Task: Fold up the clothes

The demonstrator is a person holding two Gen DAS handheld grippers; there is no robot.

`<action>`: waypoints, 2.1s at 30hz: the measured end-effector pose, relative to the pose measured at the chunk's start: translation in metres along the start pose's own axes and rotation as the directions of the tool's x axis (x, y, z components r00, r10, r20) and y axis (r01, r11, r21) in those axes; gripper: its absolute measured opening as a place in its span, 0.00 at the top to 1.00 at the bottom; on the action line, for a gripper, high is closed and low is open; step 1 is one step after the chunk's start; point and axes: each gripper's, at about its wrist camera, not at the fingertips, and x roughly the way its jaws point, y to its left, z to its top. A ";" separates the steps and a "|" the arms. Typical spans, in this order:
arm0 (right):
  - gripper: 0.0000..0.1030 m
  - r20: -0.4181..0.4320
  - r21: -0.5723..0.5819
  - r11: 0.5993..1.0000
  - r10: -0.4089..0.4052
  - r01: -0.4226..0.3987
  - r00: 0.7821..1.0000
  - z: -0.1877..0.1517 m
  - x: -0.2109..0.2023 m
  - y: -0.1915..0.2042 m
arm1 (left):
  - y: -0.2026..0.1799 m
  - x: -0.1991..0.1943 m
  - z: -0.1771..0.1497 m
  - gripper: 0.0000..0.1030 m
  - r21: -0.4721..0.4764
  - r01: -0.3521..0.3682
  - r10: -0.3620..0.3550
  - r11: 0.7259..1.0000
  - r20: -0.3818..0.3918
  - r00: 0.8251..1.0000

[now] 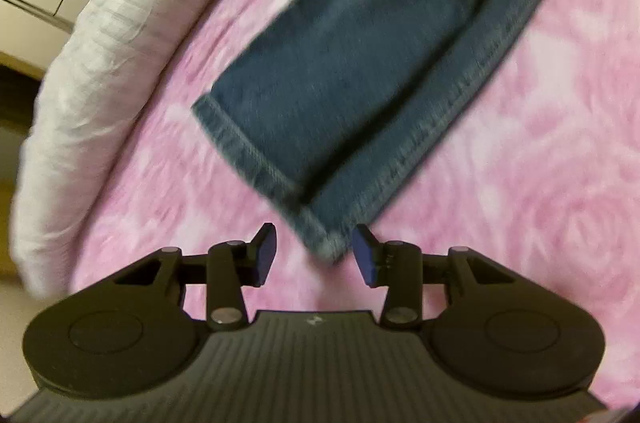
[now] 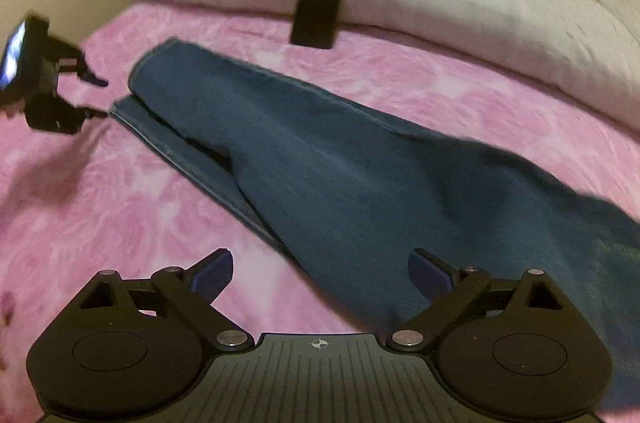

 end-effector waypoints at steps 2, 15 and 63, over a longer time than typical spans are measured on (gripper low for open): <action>0.07 0.008 -0.062 0.998 0.004 -0.004 1.000 0.015 0.023 0.020 | 0.020 0.007 -0.004 0.62 -0.102 0.095 -0.088 0.990 0.069 0.994; 0.07 0.030 -0.287 0.957 0.047 -0.036 0.998 0.066 0.102 0.060 | 0.133 0.021 -0.008 0.88 -0.561 0.488 -0.476 0.669 0.182 0.860; 0.07 -0.025 -0.248 0.801 -0.567 0.544 0.823 -0.115 -0.007 -0.031 | -0.111 -0.068 0.111 0.64 0.387 0.046 -0.180 0.921 0.318 0.931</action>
